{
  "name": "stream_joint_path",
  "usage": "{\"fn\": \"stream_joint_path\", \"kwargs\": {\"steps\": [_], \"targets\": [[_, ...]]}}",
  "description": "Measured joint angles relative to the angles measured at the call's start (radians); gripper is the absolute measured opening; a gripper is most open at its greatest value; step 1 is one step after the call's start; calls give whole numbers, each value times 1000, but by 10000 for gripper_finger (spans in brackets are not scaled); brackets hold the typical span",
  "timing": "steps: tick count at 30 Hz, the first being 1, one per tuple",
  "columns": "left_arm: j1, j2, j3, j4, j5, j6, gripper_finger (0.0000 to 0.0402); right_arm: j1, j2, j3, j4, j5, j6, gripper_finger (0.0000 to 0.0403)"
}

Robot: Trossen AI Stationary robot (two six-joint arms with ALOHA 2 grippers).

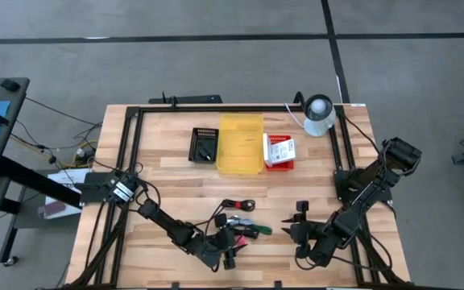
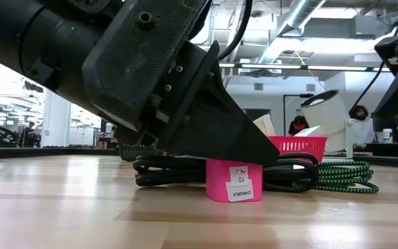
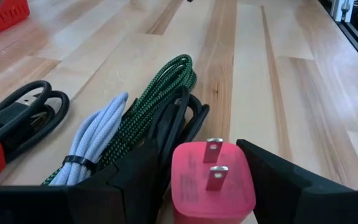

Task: Pick and place items into bin
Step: Put the pink charger adapter into the black bin

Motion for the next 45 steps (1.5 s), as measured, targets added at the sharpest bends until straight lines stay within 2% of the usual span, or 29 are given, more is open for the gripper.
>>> {"fn": "stream_joint_path", "kwargs": {"steps": [7,18,26,32,40,45], "targets": [[0,0,0,-3,2,-4,199,0,0,0,-9,0,0,107],[-7,-1,0,-3,3,-5,149,0,0,0,-9,0,0,107],[-17,0,-1,34,3,23,166,0,0,1,-9,0,0,107],[-20,0,-1,54,2,40,147,0,0,1,-9,0,0,107],[-21,0,6,77,-1,64,164,0,0,1,-9,0,0,107],[-30,1,45,79,-2,128,149,0,0,1,-9,0,0,107]]}}
